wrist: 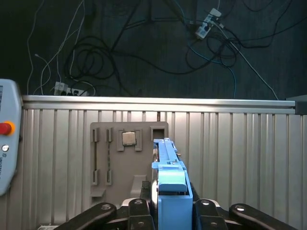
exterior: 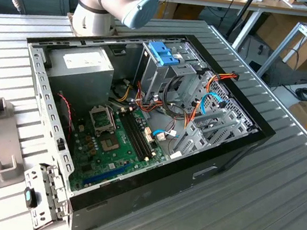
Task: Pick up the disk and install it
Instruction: 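Pick up the disk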
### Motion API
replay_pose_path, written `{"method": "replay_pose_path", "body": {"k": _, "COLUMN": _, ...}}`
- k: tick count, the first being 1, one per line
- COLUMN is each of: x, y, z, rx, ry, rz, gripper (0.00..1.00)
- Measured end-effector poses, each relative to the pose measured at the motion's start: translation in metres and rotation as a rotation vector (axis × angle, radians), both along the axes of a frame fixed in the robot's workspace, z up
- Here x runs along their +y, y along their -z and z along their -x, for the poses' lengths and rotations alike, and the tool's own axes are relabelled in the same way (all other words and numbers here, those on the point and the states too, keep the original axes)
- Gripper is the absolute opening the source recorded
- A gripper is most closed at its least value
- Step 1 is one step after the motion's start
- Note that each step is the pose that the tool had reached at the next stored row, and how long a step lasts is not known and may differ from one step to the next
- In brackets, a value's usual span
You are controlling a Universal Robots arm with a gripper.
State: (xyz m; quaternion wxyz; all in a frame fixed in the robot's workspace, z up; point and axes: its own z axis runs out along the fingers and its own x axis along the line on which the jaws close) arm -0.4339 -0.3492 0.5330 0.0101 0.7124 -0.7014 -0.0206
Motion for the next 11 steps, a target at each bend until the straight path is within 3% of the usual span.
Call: {"method": "replay_pose_path", "body": {"k": 11, "x": 0.0000, "y": 0.0000, "z": -0.0049, "rx": 0.0000, "ry": 0.000, "rz": 0.0020, "gripper": 0.37}}
